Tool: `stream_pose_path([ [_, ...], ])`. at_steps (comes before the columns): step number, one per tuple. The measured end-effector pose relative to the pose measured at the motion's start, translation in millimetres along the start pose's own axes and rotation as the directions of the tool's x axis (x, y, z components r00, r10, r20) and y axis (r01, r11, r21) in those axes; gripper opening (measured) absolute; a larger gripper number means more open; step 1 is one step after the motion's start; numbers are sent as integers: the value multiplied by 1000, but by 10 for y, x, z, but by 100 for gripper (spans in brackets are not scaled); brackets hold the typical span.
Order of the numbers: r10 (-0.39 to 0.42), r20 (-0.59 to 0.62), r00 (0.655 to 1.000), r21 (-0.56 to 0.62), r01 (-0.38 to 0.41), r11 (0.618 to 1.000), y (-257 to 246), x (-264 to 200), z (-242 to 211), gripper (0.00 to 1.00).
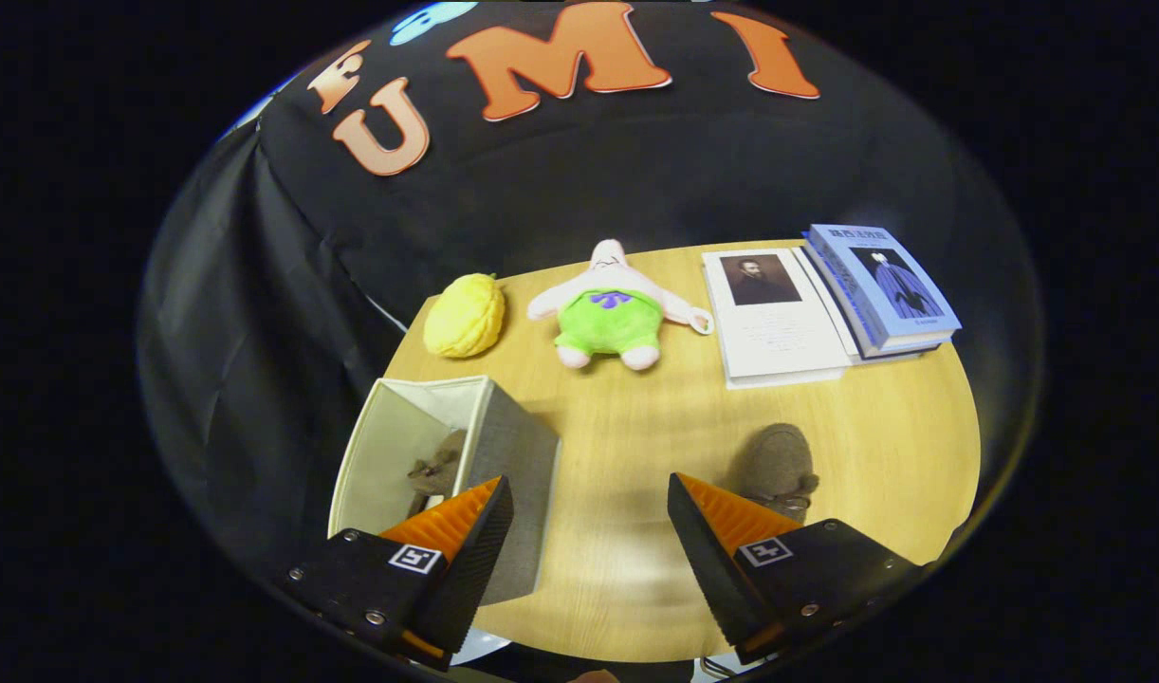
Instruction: Open the storage box then place both shoes into the box .Put the left shoe in first, then the right shoe, with the right side of both shoes facing outward in a uniform manner.
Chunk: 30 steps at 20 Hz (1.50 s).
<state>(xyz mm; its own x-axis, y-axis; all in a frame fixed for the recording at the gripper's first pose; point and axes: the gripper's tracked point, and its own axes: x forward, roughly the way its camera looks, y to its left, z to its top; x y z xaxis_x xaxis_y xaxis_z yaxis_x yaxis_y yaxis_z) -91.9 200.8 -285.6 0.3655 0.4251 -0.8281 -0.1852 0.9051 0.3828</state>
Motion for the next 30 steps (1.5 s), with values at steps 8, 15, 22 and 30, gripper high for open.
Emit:
stream_pose_path([
  [8,-141,-44,989,-31,139,990,-938,96,-496,98],
  [15,-235,-66,970,-106,227,968,-1381,159,-778,98],
  [22,-233,-109,966,-83,224,971,-1625,538,-1112,88],
  [30,-276,-87,957,49,280,959,-1734,794,-942,40],
])
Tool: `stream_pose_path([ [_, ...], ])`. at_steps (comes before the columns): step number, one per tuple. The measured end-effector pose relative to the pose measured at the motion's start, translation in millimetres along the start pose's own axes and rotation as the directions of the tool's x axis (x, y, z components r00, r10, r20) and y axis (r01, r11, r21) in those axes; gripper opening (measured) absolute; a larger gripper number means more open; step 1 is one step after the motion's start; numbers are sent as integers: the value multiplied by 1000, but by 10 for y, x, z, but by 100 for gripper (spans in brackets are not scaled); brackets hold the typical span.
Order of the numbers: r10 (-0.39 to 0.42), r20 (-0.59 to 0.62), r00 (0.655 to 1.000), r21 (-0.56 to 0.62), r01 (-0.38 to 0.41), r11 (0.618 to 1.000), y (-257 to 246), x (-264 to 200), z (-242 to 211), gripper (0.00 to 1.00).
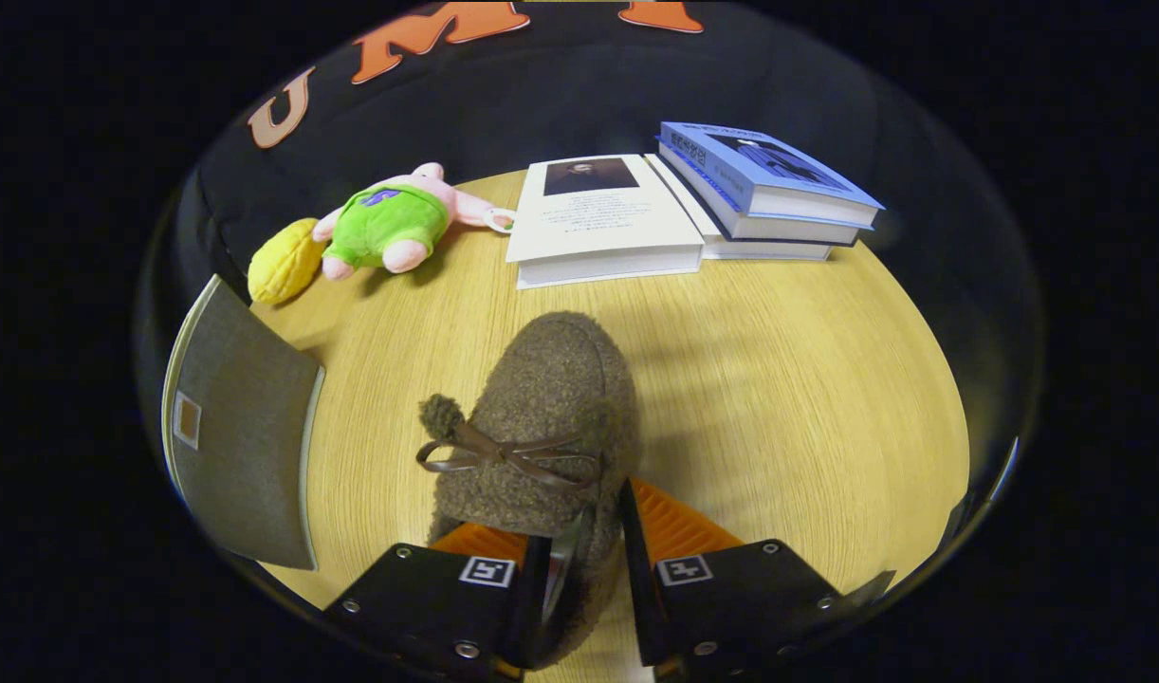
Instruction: Open the storage box then place both shoes into the box .Put the left shoe in first, then the right shoe, with the right side of both shoes facing outward in a uniform manner.
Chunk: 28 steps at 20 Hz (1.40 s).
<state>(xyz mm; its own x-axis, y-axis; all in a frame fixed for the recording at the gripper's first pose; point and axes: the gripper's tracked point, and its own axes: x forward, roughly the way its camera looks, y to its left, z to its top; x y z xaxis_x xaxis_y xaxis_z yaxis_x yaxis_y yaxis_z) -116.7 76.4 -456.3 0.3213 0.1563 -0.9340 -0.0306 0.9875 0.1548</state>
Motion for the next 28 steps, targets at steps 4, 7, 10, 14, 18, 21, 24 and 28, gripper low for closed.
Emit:
stream_pose_path([
  [4,-44,12,999,74,43,996,-122,3,84,6],
  [7,-68,38,997,89,65,994,-159,-85,213,3],
  [10,-54,78,996,106,45,993,-96,-235,404,3],
  [14,-51,131,990,106,37,994,-11,-425,617,3],
  [18,-43,160,986,102,27,994,104,-629,713,3],
  [21,-30,185,982,81,15,997,271,-844,816,3],
  [24,-3,203,979,56,-8,998,491,-1060,884,3],
  [28,41,209,977,6,-43,999,907,-1363,925,3],
])
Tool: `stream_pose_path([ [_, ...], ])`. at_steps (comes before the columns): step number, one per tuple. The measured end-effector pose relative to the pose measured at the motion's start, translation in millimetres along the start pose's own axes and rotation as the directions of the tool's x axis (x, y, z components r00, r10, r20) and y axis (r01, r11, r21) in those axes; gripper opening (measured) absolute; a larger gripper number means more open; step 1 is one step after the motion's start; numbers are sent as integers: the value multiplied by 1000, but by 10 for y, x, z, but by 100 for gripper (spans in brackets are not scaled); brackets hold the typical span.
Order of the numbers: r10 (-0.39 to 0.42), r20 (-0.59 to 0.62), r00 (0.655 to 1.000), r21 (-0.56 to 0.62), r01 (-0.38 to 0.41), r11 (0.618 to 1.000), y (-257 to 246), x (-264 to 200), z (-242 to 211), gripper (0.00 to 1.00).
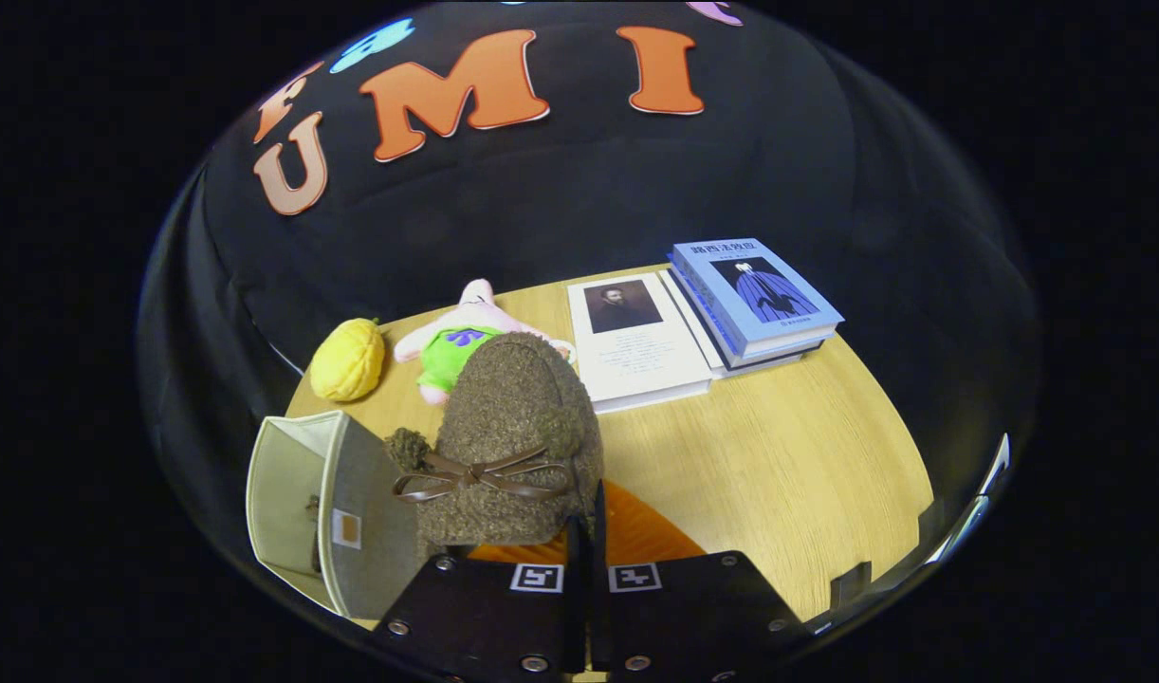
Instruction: Open the storage box then place both shoes into the box .Put the left shoe in first, then the right shoe, with the right side of both shoes facing outward in a uniform manner.
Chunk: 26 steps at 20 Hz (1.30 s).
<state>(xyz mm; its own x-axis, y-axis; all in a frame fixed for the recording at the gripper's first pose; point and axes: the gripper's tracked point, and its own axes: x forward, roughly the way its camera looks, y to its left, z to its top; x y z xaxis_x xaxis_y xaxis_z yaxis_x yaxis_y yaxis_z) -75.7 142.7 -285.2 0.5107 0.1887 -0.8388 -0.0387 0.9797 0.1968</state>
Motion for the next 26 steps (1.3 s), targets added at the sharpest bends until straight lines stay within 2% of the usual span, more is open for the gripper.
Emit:
stream_pose_path([
  [10,133,15,991,-88,-131,987,1163,-509,203,3],
  [16,192,-12,981,-129,-192,973,1838,-640,107,3],
  [22,168,-68,983,-186,-178,966,2226,-525,-186,3],
  [26,123,-112,986,-191,-143,971,2292,-393,-381,3],
])
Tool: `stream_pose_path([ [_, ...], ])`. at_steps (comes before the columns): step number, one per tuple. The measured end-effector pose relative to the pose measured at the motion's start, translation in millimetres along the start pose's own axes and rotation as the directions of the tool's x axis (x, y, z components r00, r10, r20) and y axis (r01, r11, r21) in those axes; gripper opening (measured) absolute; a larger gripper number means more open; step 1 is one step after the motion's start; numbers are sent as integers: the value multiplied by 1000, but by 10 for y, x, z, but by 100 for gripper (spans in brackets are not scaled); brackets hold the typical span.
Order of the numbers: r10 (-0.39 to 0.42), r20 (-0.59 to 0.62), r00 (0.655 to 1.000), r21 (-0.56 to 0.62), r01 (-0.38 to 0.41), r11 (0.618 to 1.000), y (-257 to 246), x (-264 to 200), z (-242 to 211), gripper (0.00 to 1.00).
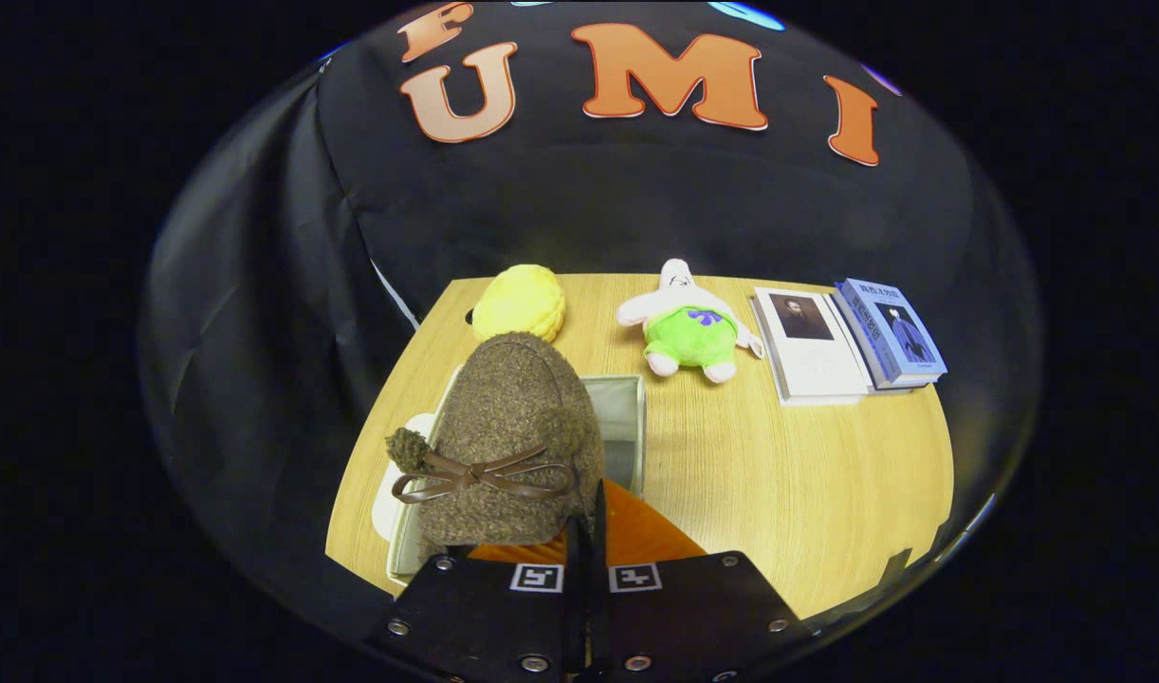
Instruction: Open the storage box then place both shoes into the box .Put the left shoe in first, then the right shoe, with the right side of both shoes facing outward in a uniform manner.
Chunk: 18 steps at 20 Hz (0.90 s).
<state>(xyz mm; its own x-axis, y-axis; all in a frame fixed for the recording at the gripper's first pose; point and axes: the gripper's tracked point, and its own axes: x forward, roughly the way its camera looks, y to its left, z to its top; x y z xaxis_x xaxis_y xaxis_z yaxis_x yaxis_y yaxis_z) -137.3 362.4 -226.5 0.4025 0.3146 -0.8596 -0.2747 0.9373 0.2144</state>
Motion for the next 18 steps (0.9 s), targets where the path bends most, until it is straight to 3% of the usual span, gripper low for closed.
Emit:
stream_pose_path([
  [6,-79,-77,994,-7,79,997,1,393,-247,3],
  [10,-85,-132,988,9,87,996,27,505,-348,18],
  [12,-6,-159,987,24,9,1000,150,485,-364,31],
  [13,32,-145,989,40,-26,999,206,466,-311,46],
  [18,105,-51,993,36,-103,994,42,141,-63,52],
])
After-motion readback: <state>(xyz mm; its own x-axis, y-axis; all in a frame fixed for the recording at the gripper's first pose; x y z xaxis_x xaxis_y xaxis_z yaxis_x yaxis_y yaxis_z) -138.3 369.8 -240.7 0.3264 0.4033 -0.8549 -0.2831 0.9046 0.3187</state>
